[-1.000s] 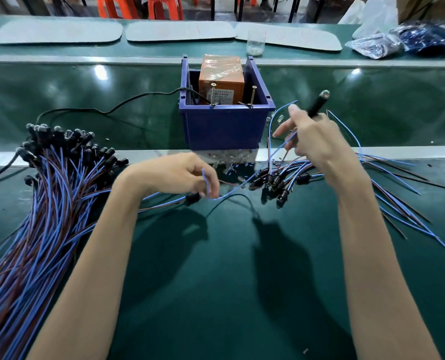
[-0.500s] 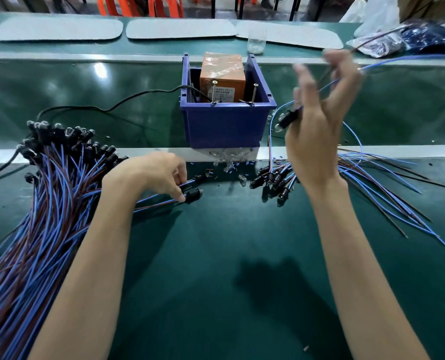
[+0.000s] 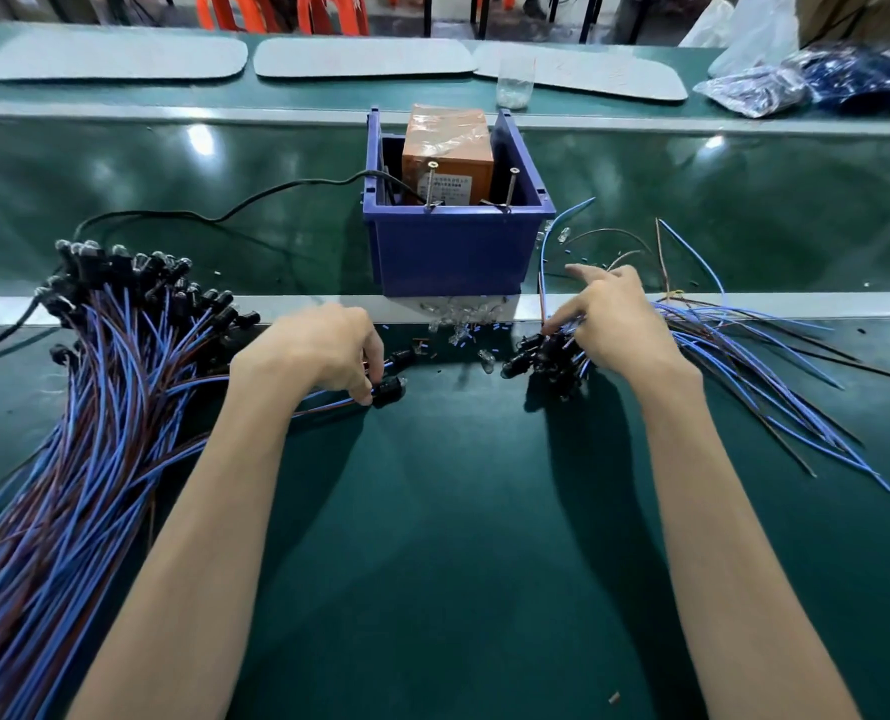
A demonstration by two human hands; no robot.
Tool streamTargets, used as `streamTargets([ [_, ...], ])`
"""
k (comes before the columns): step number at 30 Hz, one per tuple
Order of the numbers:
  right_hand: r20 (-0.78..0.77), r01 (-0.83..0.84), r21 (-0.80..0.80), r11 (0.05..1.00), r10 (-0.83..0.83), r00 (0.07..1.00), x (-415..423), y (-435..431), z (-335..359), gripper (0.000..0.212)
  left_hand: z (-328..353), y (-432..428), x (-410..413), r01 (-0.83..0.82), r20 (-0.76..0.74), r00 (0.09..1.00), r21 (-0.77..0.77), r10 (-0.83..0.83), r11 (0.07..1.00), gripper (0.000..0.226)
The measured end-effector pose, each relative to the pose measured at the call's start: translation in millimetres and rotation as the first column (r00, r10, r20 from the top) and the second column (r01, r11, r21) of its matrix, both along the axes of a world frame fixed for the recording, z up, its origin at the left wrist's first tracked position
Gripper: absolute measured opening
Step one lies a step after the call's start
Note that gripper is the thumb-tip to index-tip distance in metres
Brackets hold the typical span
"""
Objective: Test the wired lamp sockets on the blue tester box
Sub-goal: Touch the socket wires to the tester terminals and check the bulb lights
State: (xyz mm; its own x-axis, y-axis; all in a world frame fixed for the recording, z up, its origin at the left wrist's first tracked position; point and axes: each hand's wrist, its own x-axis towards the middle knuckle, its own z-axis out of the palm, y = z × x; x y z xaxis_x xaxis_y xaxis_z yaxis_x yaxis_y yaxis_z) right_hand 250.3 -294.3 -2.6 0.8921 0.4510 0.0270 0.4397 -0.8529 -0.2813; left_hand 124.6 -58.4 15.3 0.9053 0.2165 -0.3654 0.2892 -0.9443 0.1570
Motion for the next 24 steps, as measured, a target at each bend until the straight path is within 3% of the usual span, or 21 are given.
streamTargets([
  [4, 0.08, 0.049, 0.051, 0.998, -0.053, 0.995, -2, -3, 4, 0.038, -5, 1, 1, -0.008, -0.001, 1.0, 0.011, 0.008, 1.0, 0.018],
  [9, -0.076, 0.019, 0.005, 1.0, -0.019, 0.997, -6, -3, 6, 0.041, -7, 0, 2, 0.009, 0.007, 1.0, 0.026, -0.009, 1.0, 0.018],
  [11, -0.069, 0.025, -0.054, 0.998, -0.028, 0.997, -9, 0, 9, 0.041, -4, -1, 1, 0.056, 0.038, 0.998, 0.011, -0.056, 0.998, 0.015],
  [13, -0.019, 0.017, -0.025, 1.0, -0.017, 1.0, -10, 3, 17, 0.037, 2, -4, 1, 0.107, 0.135, 0.986, -0.044, -0.101, 0.993, 0.011],
  [15, -0.084, -0.109, 0.146, 0.983, 0.122, 0.989, -15, 7, 27, 0.029, 11, -9, 1, 0.155, 0.336, 0.938, -0.178, -0.088, 0.972, 0.016],
  [16, -0.187, -0.186, 0.252, 0.95, 0.236, 0.954, -20, 9, 33, 0.029, 16, -13, 1, 0.194, 0.46, 0.886, -0.271, -0.05, 0.943, 0.017],
  [19, -0.467, -0.248, 0.541, 0.804, 0.532, 0.706, -42, 21, 39, 0.019, 28, -37, -1, 0.347, 0.695, 0.714, -0.449, 0.078, 0.824, 0.013],
  [21, -0.432, -0.231, 0.688, 0.688, 0.644, 0.631, -49, 27, 37, 0.013, 30, -53, -1, 0.397, 0.715, 0.685, -0.525, 0.137, 0.753, 0.018],
  [24, -0.326, -0.06, 0.874, 0.482, 0.674, 0.663, -47, 31, 39, 0.019, 34, -62, -2, 0.379, 0.654, 0.698, -0.682, 0.291, 0.625, 0.025],
])
